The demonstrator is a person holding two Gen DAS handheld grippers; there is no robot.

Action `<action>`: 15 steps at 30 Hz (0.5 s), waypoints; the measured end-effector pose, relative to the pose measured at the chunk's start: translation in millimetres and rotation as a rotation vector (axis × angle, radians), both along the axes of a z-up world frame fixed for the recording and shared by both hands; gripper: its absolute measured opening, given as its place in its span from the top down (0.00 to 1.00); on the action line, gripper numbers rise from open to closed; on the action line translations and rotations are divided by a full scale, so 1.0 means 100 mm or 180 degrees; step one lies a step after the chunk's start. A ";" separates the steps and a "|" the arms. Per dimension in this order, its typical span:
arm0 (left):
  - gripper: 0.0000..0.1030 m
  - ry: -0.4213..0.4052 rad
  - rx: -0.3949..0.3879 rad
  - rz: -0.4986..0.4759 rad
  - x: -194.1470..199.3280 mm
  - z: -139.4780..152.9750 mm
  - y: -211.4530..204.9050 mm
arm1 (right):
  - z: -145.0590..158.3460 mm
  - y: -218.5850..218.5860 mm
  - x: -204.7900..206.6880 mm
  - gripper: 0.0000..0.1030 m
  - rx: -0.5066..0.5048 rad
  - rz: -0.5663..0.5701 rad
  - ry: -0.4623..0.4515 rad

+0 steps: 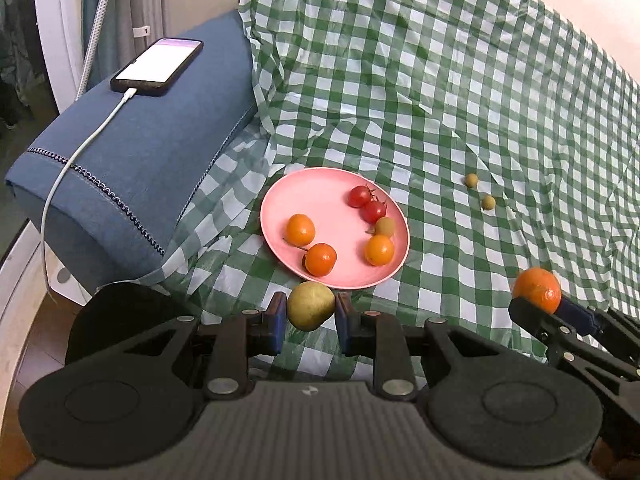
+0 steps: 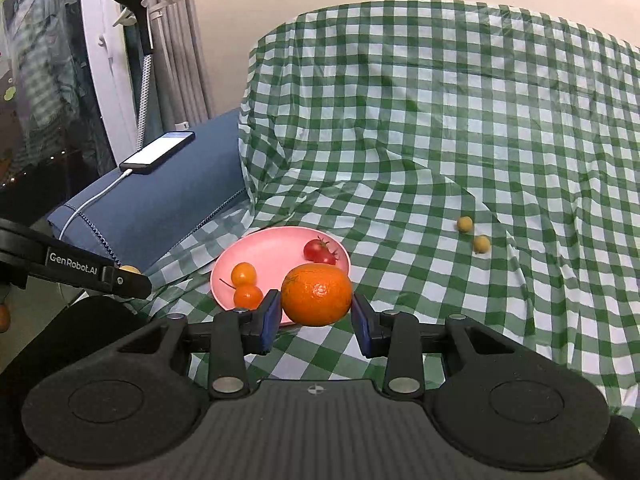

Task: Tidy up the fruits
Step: 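Carry the yellow fruit with the left tool to the plate while the right tool carries the tangerine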

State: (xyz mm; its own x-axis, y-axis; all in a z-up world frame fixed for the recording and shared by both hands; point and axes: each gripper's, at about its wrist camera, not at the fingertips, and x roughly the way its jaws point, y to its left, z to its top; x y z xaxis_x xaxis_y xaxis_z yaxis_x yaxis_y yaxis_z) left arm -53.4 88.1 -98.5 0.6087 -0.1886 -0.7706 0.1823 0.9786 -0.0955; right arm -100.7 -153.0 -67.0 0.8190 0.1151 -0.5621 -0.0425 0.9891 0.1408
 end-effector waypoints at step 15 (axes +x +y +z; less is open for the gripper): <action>0.73 0.0021 -0.0146 -0.0001 0.06 -0.04 0.04 | -0.03 -0.06 0.00 0.62 -0.0078 -0.0094 0.0060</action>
